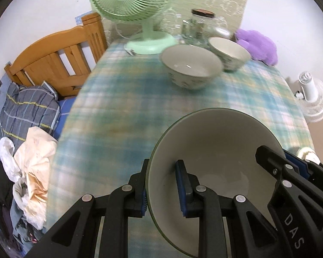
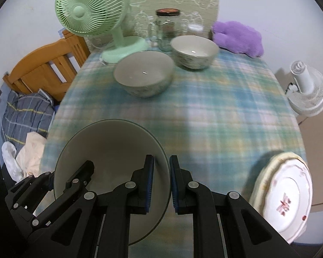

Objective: Organize plates and bowls
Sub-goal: 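Carry the white bowl with both grippers beside the plate stack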

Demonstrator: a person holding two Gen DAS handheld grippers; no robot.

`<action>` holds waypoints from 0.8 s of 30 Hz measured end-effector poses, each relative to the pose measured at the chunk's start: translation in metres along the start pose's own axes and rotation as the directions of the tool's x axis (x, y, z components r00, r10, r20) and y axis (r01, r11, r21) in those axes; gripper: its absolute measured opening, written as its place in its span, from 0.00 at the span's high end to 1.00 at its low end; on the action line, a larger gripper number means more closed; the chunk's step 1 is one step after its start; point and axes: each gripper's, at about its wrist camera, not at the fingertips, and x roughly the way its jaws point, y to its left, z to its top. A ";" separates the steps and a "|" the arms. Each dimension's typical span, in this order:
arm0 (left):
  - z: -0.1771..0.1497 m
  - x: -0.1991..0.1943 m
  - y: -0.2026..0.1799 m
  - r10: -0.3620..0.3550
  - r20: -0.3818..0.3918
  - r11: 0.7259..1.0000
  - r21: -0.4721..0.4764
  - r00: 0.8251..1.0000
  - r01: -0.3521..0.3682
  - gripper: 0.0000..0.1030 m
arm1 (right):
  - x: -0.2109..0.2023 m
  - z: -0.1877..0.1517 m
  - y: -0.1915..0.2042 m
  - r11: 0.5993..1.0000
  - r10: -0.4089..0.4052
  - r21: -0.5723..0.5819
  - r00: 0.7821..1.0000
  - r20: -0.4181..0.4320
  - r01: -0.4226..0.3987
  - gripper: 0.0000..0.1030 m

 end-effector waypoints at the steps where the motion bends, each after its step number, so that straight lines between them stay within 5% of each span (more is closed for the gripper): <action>1: -0.004 -0.001 -0.006 -0.003 -0.004 1.000 0.003 1.000 0.003 0.80 | -0.002 -0.004 -0.007 1.000 -0.002 0.002 1.000 -0.003 0.002 0.82; 12: -0.037 0.006 -0.049 -0.010 -0.038 1.000 0.021 0.999 0.010 0.80 | 0.002 -0.040 -0.056 1.000 -0.016 0.019 0.999 -0.040 0.017 0.82; 24: -0.054 0.020 -0.061 0.016 -0.068 1.000 0.018 0.998 -0.015 0.80 | 0.021 -0.055 -0.068 1.000 -0.011 -0.003 0.997 -0.080 0.011 0.82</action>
